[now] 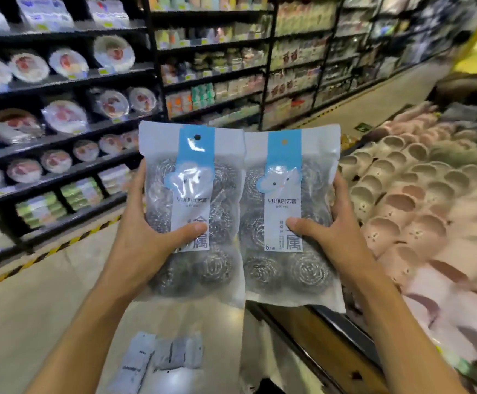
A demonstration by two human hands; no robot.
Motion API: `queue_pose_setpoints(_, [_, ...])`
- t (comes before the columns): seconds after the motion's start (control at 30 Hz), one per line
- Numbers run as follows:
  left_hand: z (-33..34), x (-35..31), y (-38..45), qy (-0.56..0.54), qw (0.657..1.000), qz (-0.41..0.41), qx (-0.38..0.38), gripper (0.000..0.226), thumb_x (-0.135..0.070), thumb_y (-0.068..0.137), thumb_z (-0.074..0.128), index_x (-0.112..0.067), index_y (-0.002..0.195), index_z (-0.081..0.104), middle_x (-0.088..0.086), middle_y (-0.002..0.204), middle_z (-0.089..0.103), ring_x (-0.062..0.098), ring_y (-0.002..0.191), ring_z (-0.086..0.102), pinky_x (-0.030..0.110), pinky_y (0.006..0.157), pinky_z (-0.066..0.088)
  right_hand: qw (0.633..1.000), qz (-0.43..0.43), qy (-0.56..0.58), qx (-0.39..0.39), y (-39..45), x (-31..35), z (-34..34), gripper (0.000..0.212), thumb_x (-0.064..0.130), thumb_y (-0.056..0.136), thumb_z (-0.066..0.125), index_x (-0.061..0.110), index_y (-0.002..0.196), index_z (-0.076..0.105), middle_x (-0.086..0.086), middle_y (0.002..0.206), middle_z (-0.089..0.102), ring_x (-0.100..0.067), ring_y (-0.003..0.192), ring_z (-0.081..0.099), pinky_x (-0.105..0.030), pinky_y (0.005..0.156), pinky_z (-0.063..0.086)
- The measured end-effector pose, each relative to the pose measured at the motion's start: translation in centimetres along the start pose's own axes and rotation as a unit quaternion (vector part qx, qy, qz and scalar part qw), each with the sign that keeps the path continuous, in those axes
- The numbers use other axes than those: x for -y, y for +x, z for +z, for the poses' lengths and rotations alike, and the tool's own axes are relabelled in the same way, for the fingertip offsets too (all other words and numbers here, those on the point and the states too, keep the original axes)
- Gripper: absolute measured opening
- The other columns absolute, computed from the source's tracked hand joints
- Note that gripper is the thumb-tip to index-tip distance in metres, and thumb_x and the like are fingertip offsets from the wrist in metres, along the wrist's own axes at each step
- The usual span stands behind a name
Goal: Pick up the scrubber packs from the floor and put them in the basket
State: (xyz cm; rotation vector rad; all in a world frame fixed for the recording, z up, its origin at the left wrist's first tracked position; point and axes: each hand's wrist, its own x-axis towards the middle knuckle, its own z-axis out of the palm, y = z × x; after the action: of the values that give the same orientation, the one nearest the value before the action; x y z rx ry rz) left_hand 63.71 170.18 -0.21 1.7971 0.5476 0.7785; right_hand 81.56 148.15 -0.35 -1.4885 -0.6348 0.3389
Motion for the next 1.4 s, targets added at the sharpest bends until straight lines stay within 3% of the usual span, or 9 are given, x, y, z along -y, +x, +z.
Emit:
queue_pose_setpoints(0.07, [2.7,-0.2,-0.5,-0.015,0.998,0.016,0.064,0.126,-0.033,0.057,0.092,-0.043,0.160,0.021,-0.033,0.151,0.039,-0.019,0.127,0.046,-0.005,0.087,0.039,0.997,0.011,-0.022,-0.070,-4.1,0.3,-2.4,0.097,0.015,0.071,0.088,0.047,0.148,0.039,0.003,0.144,0.062,-0.023,0.126,0.065,-0.057,0.103,0.054])
queue_pose_setpoints(0.17, [7.7,-1.1,-2.3,-0.045,0.985,0.032,0.161,0.120,-0.019,0.063,0.093,-0.032,0.161,0.025,-0.034,0.143,0.041,-0.031,0.113,0.046,-0.008,0.086,0.036,0.981,0.032,-0.054,-0.181,-11.1,0.9,-6.1,0.100,0.022,0.067,0.090,0.048,0.149,0.038,0.003,0.147,0.060,-0.023,0.130,0.063,-0.056,0.107,0.051])
queue_pose_setpoints(0.33, [16.8,-4.1,-8.4,-0.076,0.932,0.051,0.351,0.124,-0.039,0.056,0.099,-0.041,0.158,0.029,-0.020,0.154,0.047,0.004,0.140,0.049,0.043,0.117,0.042,0.928,0.045,-0.070,-0.363,-24.8,3.0,-11.8,0.102,0.007,0.068,0.086,0.033,0.154,0.036,0.001,0.144,0.062,-0.024,0.129,0.064,-0.044,0.101,0.057])
queue_pose_setpoints(0.47, [23.9,-9.0,-17.0,-0.093,0.875,0.087,0.467,0.118,-0.034,0.064,0.094,-0.043,0.159,0.024,-0.029,0.156,0.034,-0.016,0.134,0.041,0.031,0.120,0.033,0.865,0.031,-0.081,-0.495,-36.7,5.4,-14.9,0.095,-0.009,0.073,0.082,0.043,0.143,0.045,-0.004,0.136,0.068,-0.028,0.121,0.069,-0.053,0.098,0.058])
queue_pose_setpoints(0.63, [31.9,-15.4,-31.5,-0.120,0.791,0.131,0.586,0.122,-0.037,0.064,0.095,-0.047,0.160,0.020,-0.036,0.152,0.035,-0.018,0.133,0.039,0.017,0.113,0.035,0.762,0.021,-0.105,-0.638,-53.3,9.1,-17.6,0.088,-0.015,0.081,0.076,0.044,0.139,0.046,0.015,0.127,0.071,-0.014,0.113,0.072,-0.032,0.080,0.064])
queue_pose_setpoints(0.7, [34.1,-18.0,-38.4,-0.140,0.753,0.143,0.626,0.123,-0.038,0.062,0.094,-0.046,0.160,0.020,-0.041,0.145,0.034,-0.025,0.127,0.039,0.005,0.104,0.034,0.724,0.029,-0.116,-0.679,-60.4,10.6,-18.4,0.089,-0.014,0.080,0.076,0.041,0.143,0.045,0.019,0.125,0.071,-0.012,0.112,0.072,-0.027,0.077,0.062])
queue_pose_setpoints(0.87, [37.7,-23.3,-55.6,-0.175,0.648,0.147,0.727,0.116,-0.033,0.064,0.097,-0.053,0.154,0.026,-0.030,0.150,0.045,-0.008,0.132,0.049,0.038,0.116,0.042,0.623,0.042,-0.119,-0.772,-77.4,14.2,-18.3,0.091,-0.012,0.080,0.077,0.038,0.146,0.040,0.002,0.127,0.072,-0.018,0.104,0.076,-0.035,0.074,0.065])
queue_pose_setpoints(1.07, [40.6,-28.4,-72.4,-0.202,0.537,0.163,0.803,0.120,-0.039,0.062,0.097,-0.050,0.157,0.025,-0.028,0.154,0.043,-0.003,0.138,0.046,0.043,0.116,0.043,0.506,0.069,-0.133,-0.849,-92.6,16.1,-17.8,0.101,0.000,0.076,0.087,0.035,0.154,0.034,0.004,0.137,0.067,-0.021,0.118,0.070,-0.051,0.093,0.061])
queue_pose_setpoints(1.4, [50.4,-34.3,-93.3,-0.220,0.455,0.169,0.846,0.122,-0.029,0.064,0.095,-0.043,0.160,0.021,-0.026,0.158,0.039,-0.008,0.139,0.043,0.038,0.117,0.041,0.404,0.068,-0.136,-0.902,-108.4,17.0,-26.4,0.093,-0.005,0.079,0.081,0.035,0.150,0.038,0.003,0.134,0.068,-0.022,0.114,0.072,-0.057,0.091,0.061])
